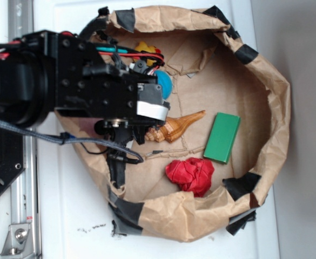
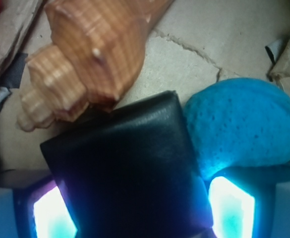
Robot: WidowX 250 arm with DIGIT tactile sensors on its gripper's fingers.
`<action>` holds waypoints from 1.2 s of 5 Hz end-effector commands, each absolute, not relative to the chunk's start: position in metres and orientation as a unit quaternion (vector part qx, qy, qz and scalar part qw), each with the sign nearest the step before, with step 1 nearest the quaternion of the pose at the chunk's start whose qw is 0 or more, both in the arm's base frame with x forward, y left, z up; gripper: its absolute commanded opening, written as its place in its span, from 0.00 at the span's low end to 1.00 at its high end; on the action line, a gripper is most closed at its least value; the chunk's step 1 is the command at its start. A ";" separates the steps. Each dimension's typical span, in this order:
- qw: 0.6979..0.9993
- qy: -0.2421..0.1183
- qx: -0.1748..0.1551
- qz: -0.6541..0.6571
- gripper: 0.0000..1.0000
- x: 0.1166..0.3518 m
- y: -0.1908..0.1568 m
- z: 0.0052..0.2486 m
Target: Grab the black box.
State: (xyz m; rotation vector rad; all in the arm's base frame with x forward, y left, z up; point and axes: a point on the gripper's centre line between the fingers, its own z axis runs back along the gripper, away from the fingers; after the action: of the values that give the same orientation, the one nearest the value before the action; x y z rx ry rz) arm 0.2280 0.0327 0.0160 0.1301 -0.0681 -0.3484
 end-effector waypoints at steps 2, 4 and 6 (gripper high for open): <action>0.993 -0.042 0.027 -0.111 0.00 0.235 0.041 0.031; 0.993 -0.097 -0.057 0.028 0.00 0.270 0.023 0.114; 0.997 -0.055 -0.031 0.039 0.00 0.286 -0.015 0.127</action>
State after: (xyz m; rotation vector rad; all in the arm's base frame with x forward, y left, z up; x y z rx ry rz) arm 0.2748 -0.0200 0.1121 -0.0591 -0.0573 0.0838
